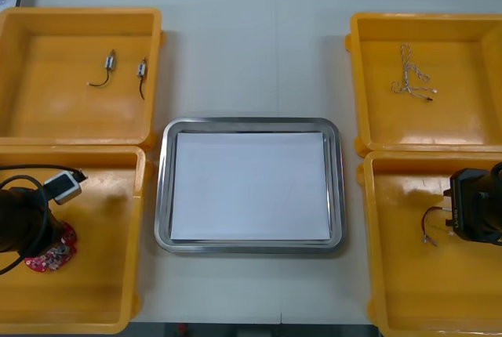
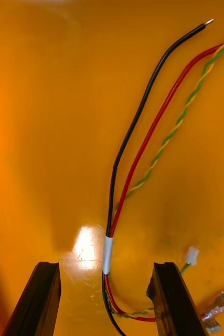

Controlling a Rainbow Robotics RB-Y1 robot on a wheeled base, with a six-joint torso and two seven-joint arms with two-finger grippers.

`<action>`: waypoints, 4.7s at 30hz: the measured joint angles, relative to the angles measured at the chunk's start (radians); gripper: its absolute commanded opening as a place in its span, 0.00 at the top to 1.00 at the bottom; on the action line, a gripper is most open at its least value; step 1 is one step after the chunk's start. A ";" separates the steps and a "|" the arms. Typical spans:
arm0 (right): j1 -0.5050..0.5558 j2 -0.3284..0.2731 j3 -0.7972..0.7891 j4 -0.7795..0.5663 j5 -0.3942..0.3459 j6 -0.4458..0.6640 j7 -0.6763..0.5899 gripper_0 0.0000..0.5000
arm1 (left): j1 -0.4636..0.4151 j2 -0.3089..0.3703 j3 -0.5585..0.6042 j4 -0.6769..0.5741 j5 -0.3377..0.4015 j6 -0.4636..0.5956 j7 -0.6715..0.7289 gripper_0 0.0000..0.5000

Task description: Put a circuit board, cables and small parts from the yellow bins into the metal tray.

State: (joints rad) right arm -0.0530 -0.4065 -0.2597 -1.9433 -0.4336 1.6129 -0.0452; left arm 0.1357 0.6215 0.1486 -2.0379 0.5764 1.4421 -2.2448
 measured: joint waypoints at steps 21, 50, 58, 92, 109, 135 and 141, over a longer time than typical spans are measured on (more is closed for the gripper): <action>0.000 0.008 0.006 0.041 -0.004 -0.042 0.000 0.00 | -0.005 0.000 -0.024 0.003 -0.033 0.000 0.000 0.68; 0.005 0.010 0.019 0.041 -0.013 -0.048 0.001 1.00 | -0.023 0.000 0.046 -0.033 -0.009 0.105 0.000 1.00; -0.006 0.009 0.019 0.032 -0.013 0.004 0.006 1.00 | -0.045 0.000 0.147 -0.072 0.082 0.205 0.000 1.00; -0.067 -0.083 -0.032 -0.330 -0.053 0.299 0.213 1.00 | -0.210 0.000 0.130 -0.314 0.081 0.463 0.503 1.00; 0.044 -0.094 -0.065 -0.546 -0.098 0.303 0.682 1.00 | -0.280 0.000 -0.022 -0.371 0.054 0.470 0.944 1.00; 0.099 -0.106 -0.065 -0.641 -0.255 0.303 1.301 1.00 | -0.441 0.043 -0.399 -0.428 -0.074 0.471 1.344 1.00; 0.096 -0.108 -0.064 -0.641 -0.310 0.303 1.441 1.00 | -0.478 0.044 -0.524 -0.427 -0.164 0.471 1.362 1.00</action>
State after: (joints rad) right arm 0.0433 -0.5148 -0.3239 -2.5843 -0.7432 1.9163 1.3955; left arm -0.3424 0.6659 -0.3754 -2.4648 0.4121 1.9130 -0.8825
